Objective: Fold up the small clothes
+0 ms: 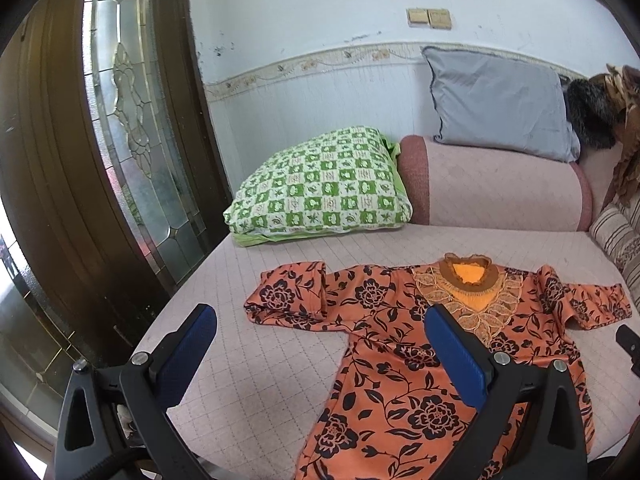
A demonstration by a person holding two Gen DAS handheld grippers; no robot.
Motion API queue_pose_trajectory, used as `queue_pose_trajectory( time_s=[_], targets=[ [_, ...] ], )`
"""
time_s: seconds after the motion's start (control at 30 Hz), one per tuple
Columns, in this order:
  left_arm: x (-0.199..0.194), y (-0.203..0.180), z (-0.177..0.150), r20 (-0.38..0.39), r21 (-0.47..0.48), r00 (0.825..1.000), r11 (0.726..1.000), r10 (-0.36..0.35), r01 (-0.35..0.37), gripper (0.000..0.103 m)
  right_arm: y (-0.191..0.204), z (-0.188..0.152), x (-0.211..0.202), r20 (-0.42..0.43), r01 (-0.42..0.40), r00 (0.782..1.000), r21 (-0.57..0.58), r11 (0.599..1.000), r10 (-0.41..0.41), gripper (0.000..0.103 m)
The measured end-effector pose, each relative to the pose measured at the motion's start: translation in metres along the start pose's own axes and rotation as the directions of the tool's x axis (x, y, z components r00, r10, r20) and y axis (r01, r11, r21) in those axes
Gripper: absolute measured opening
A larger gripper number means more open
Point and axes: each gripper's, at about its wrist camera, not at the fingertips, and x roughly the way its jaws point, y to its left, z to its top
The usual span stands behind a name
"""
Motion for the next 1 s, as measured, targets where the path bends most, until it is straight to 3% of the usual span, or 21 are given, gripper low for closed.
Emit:
queue_pose_trajectory(
  time_s=[0.33,1.0],
  targets=[
    [0.027,-0.022,0.000,-0.039,0.025,0.999,0.999,-0.027,0.028,0.103,-0.034,0.011,0.030,-0.039,0.032,0.999,0.081,0.996,-0.029,0.103],
    [-0.031,0.020,0.002,0.038,-0.034,0.999,0.999,-0.032,0.033,0.103,0.005,0.012,-0.035,0.041,-0.020,0.999,0.010,1.000,0.019,0.103]
  ],
)
